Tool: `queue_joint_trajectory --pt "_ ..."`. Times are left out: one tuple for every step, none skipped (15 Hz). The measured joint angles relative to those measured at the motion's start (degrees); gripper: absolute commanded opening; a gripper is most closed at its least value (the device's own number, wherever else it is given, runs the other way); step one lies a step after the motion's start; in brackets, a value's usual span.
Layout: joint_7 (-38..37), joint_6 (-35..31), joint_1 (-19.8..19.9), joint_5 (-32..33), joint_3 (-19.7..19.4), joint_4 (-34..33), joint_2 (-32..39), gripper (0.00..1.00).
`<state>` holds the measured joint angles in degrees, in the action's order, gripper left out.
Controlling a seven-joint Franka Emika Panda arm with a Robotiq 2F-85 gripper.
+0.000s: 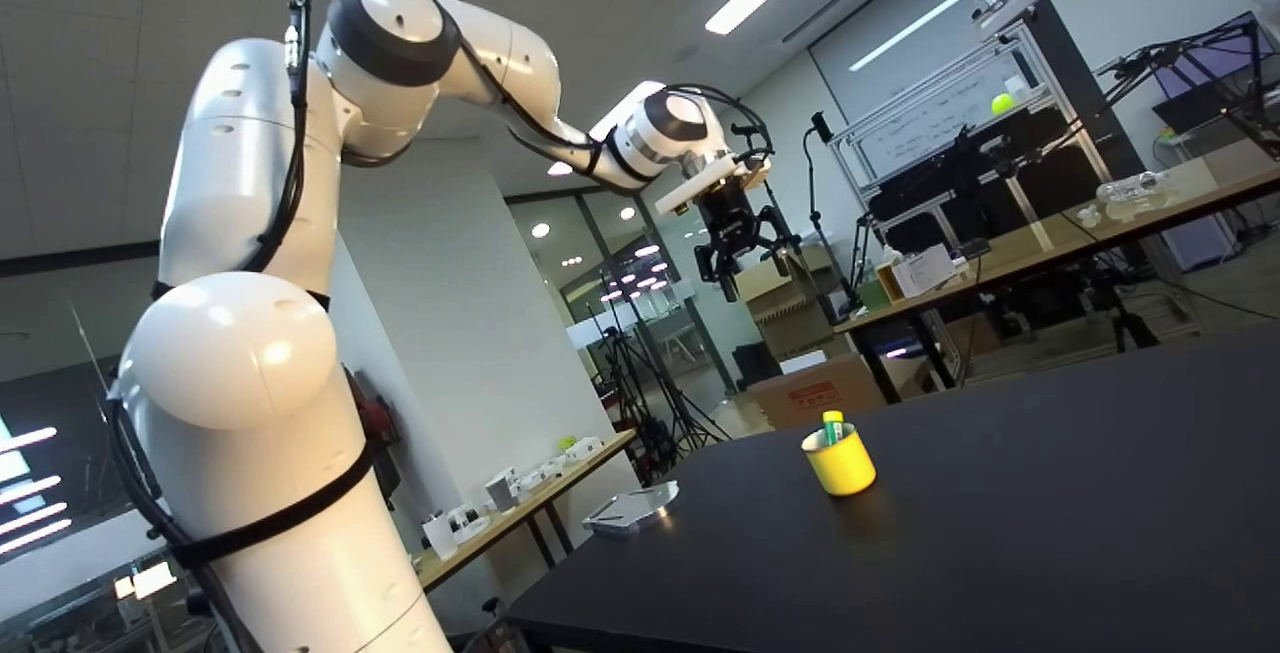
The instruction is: Remove the glue stick from the cup and put it on the table
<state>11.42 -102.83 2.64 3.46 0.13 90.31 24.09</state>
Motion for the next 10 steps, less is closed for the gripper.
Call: queue_joint_trajectory --pt "0.85 0.95 0.31 -0.70 0.00 -2.49 2.00 1.00" --pt "1.31 1.55 0.54 -1.16 0.00 -4.27 3.45 1.00" --pt "1.55 1.81 0.66 -1.27 0.00 -5.34 4.32 1.00" --pt "1.71 2.05 0.68 -1.30 0.01 -5.82 4.69 1.00" --pt "1.79 2.31 0.67 -1.30 0.05 -6.07 4.75 1.00" --pt "1.84 2.48 0.67 -1.31 0.07 -6.29 4.74 1.00" --pt "1.87 2.56 0.67 -1.31 0.09 -6.43 4.74 1.00" --pt "1.88 2.52 0.66 -1.28 0.09 -6.41 4.74 1.00" --pt "2.12 2.10 0.67 -1.14 0.07 -6.50 4.89 1.00" --pt "2.65 1.36 0.70 -1.07 0.04 -6.97 5.30 1.00"
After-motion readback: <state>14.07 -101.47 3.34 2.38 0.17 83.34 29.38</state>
